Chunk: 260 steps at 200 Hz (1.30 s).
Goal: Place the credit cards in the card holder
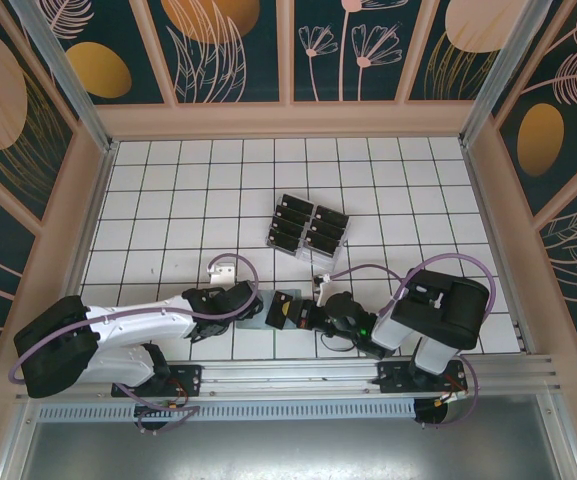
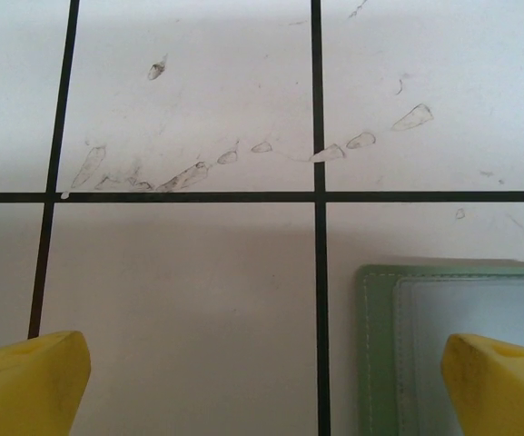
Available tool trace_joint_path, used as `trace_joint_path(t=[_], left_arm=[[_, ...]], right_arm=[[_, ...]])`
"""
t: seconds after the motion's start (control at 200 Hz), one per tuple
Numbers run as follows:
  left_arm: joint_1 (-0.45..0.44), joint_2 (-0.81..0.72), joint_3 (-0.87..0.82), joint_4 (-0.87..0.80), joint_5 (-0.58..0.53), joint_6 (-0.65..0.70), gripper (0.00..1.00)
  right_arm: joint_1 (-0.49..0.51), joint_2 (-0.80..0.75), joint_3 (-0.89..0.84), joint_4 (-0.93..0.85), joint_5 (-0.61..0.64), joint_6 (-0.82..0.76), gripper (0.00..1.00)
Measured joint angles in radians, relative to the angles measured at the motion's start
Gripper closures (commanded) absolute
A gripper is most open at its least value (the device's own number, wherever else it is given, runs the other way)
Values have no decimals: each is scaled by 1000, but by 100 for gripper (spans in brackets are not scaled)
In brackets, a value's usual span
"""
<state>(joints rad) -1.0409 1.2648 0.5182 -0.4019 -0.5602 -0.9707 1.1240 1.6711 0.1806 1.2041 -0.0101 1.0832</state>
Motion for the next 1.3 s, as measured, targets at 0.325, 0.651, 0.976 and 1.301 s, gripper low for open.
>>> trace_joint_path(t=[0.325, 0.651, 0.976, 1.301], left_arm=[[0, 10, -30, 2, 8, -1, 1], [0, 39, -42, 34, 16, -12, 1], [0, 44, -57, 70, 16, -34, 1], [-1, 24, -75, 83, 9, -64, 1]], right_arm=[[-5, 2, 0, -4, -19, 1, 100], [-33, 38, 5, 8, -68, 11, 100], [-55, 77, 31, 21, -118, 23, 100], [-73, 105, 54, 23, -169, 23, 100]])
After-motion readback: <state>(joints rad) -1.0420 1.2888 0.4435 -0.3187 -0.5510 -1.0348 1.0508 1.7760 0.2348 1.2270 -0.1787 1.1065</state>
